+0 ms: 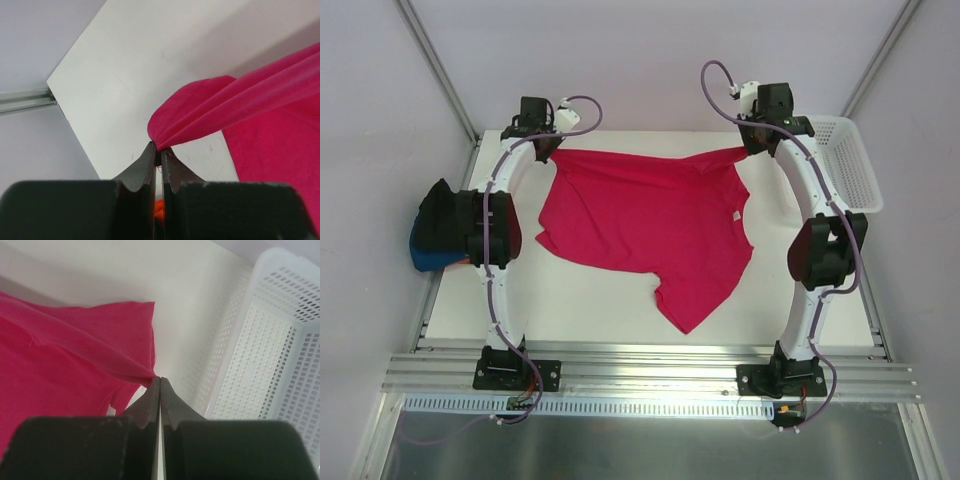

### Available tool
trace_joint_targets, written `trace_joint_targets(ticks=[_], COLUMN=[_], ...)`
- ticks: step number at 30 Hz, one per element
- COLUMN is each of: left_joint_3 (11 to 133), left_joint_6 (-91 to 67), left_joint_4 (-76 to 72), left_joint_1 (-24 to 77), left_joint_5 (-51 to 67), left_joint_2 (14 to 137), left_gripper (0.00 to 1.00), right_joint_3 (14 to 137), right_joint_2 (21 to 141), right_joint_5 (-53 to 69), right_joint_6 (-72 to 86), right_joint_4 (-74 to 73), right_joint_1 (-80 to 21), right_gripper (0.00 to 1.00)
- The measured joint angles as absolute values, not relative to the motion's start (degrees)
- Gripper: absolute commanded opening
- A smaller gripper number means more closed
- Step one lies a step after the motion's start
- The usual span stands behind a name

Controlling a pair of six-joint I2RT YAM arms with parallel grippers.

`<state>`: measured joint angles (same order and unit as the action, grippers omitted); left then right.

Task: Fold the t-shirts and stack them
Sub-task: Flatten out the tshirt

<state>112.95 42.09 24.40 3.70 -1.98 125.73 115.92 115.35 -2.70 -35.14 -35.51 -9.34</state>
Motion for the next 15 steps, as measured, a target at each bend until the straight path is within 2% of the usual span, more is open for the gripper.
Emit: trace_joint_targets(ticks=[15], left_joint_3=[100.82], left_joint_6=[41.30], left_joint_4=[24.34], left_joint_1=[3.66], left_joint_5=[-2.31], left_joint_2=[120.33], left_gripper=[0.00], right_joint_3=[103.11], right_joint_2=[112.49], right_joint_5=[-0.82], right_joint_6=[-35.09], right_joint_4=[-38.81], right_joint_1=[-11.18], right_gripper=[0.00])
